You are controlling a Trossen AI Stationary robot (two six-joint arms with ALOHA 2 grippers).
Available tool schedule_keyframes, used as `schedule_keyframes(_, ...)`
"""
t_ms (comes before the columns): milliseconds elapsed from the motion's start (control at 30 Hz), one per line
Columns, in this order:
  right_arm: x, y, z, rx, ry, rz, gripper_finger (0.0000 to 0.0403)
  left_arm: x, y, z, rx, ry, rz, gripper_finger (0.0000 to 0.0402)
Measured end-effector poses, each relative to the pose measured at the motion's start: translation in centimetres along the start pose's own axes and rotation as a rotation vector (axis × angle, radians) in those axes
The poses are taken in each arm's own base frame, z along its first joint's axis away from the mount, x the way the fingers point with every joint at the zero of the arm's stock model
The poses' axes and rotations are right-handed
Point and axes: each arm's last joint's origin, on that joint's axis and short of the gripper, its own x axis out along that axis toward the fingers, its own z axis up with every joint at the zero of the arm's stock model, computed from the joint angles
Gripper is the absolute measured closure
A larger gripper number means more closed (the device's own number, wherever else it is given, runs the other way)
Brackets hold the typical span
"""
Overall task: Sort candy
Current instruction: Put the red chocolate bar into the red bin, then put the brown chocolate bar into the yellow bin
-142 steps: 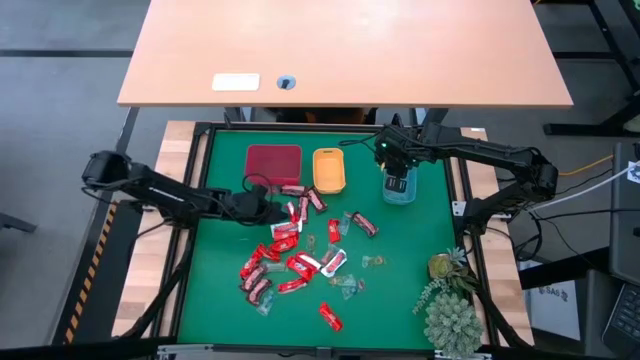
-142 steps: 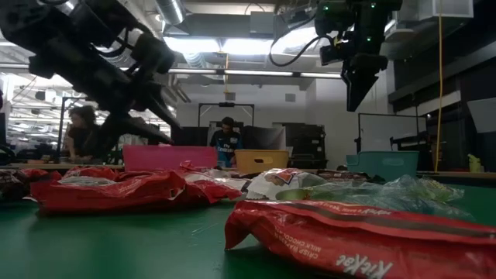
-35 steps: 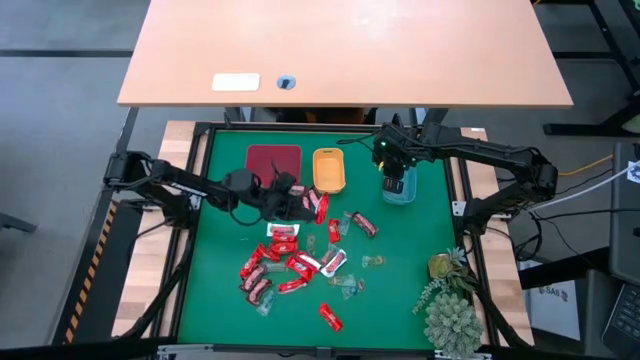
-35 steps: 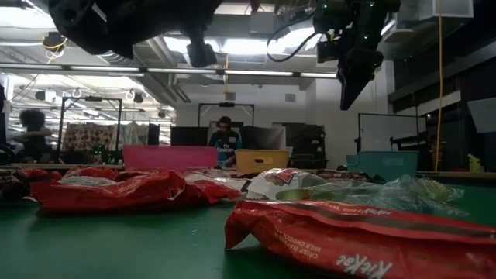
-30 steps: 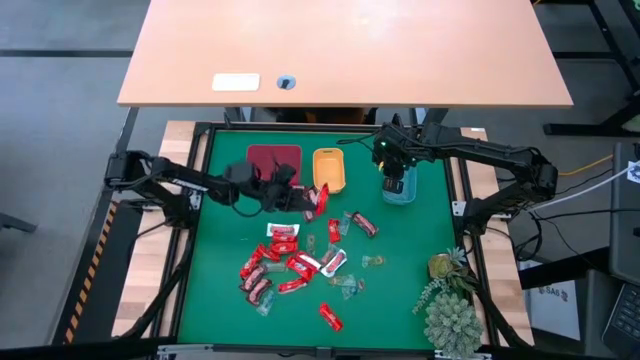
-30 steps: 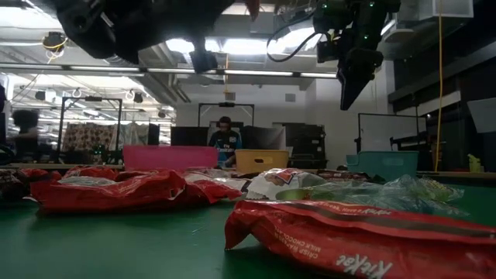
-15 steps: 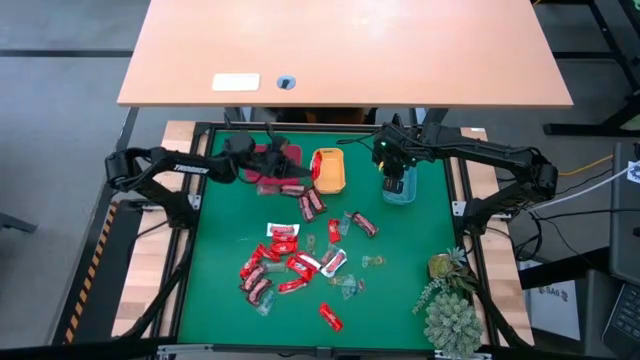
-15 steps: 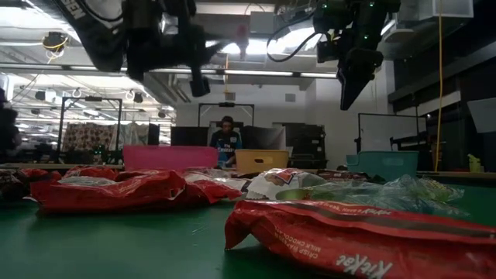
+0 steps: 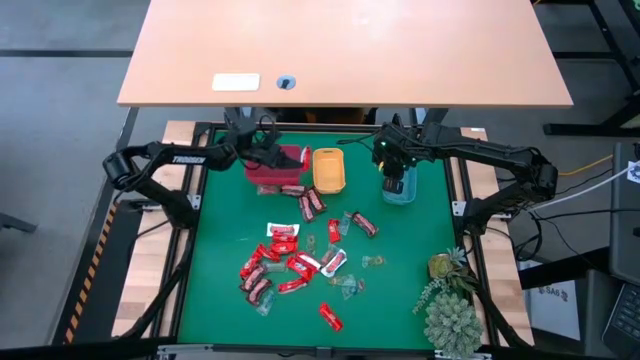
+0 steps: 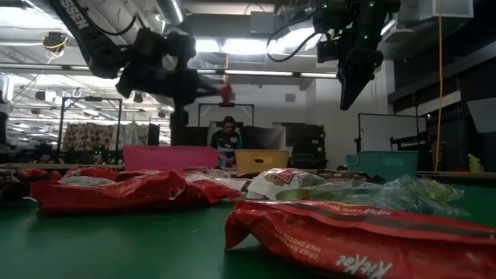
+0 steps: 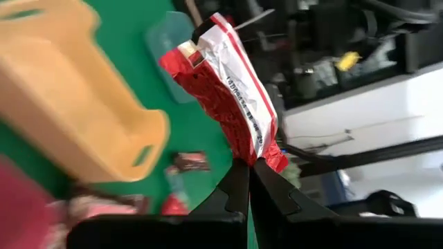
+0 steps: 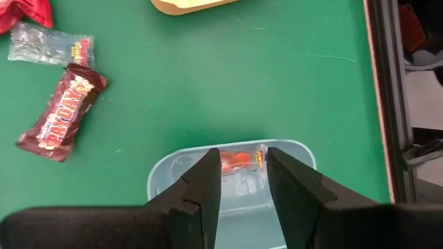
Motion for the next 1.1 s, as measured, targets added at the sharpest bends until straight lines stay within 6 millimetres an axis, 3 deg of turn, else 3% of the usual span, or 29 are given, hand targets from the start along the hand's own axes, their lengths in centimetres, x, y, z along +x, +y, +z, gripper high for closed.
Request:
schedule_keyframes(333, -0.1, 0.6, 0.2, -0.001, -0.053, 0.214, 0.0285, -1.8, 3.0, 0.1, -0.011, -0.048, 0.279, 0.0401)
schedule_keyframes(533, -0.1, 0.6, 0.5, -0.002, -0.093, 0.235, 0.0285, -2.2, 3.8, 0.2, 0.059, -0.126, 0.452, 0.0401)
schedule_keyframes(1100, -0.1, 0.6, 0.7, -0.004, -0.111, 0.232, 0.0285, -2.2, 4.0, -0.1, 0.128, -0.106, 0.503, 0.0333)
